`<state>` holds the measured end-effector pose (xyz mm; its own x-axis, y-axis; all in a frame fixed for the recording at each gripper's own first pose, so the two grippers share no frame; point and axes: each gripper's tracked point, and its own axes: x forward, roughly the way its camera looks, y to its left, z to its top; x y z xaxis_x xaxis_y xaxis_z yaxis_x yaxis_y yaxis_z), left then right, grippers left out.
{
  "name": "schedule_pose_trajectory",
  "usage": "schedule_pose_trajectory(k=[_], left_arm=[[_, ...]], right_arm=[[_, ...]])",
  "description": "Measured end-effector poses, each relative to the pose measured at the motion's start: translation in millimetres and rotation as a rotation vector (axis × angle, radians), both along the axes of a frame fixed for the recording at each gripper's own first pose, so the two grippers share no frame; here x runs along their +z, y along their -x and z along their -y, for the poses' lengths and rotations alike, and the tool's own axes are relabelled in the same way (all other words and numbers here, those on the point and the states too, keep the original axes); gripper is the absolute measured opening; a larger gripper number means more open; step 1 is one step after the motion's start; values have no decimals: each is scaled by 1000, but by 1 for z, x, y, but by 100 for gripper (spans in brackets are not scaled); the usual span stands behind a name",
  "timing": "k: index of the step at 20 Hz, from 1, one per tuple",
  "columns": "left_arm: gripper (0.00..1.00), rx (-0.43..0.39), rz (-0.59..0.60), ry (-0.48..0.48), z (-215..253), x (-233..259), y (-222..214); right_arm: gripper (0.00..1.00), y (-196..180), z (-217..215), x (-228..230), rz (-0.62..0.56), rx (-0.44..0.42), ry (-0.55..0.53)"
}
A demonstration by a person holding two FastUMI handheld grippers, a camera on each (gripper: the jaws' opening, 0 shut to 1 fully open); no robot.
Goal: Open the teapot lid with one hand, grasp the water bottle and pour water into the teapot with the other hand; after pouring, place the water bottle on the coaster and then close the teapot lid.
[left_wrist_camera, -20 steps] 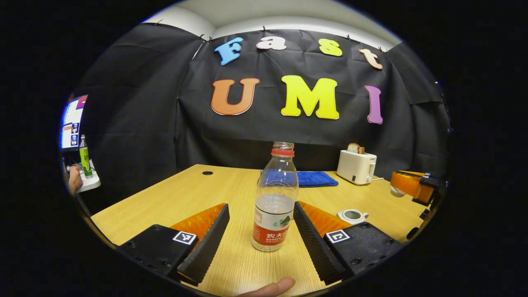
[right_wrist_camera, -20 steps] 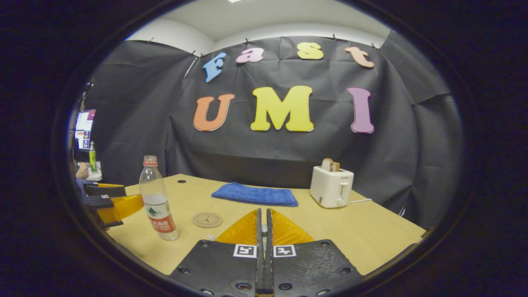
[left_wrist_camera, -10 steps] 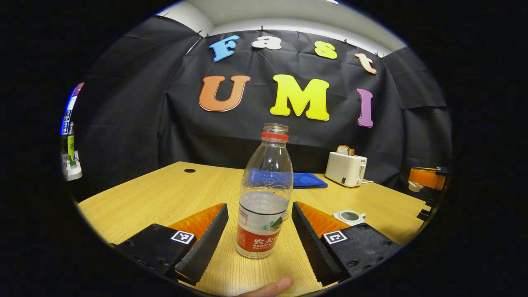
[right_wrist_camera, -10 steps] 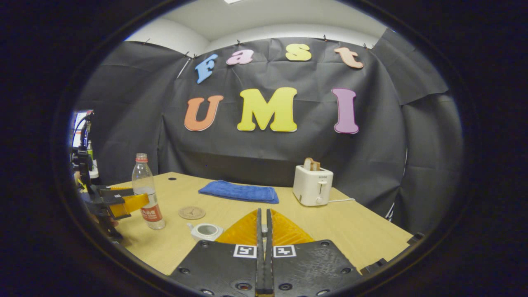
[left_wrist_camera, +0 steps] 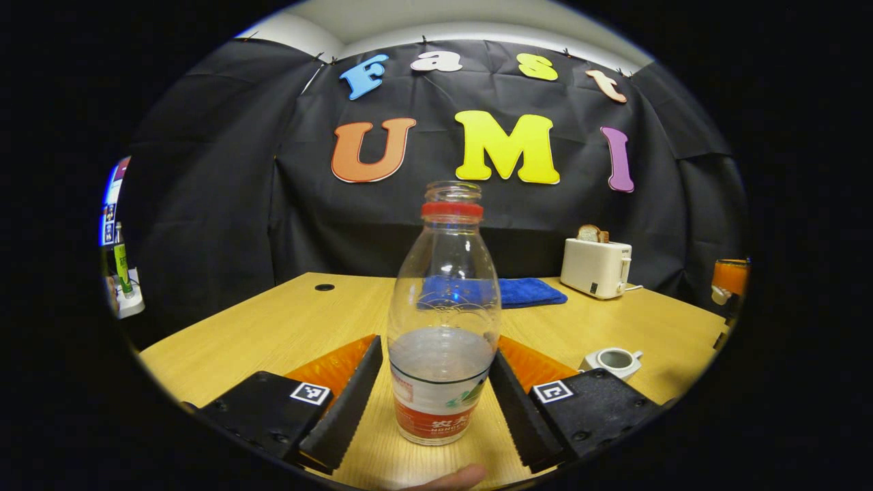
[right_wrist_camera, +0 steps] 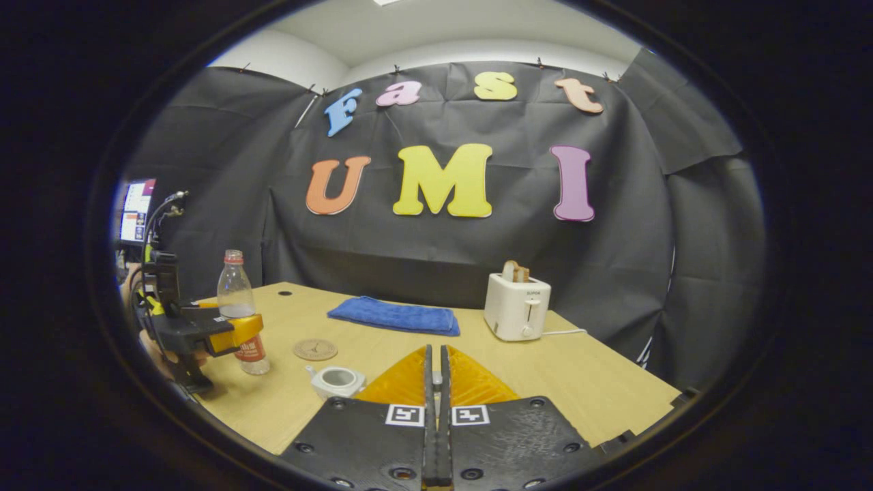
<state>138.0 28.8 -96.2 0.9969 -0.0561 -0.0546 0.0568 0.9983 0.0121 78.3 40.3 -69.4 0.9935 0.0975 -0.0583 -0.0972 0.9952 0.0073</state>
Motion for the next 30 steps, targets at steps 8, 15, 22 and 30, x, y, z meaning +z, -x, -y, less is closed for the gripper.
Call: schedule_pose_trajectory(k=[8,15,22,30], left_arm=[[76,1,-25,-42,5,5,7],[75,32,-4,-397,18,20,17],[74,15,-69,-741,37,0,19],[79,-14,-109,-1049,51,-22,21]], right_arm=[[0,-5,19,-1,-19,-35,4],[0,-7,34,-2,-38,-46,-1],[0,-12,50,-5,-56,-65,-19],[0,-18,65,-9,-67,-101,-21]])
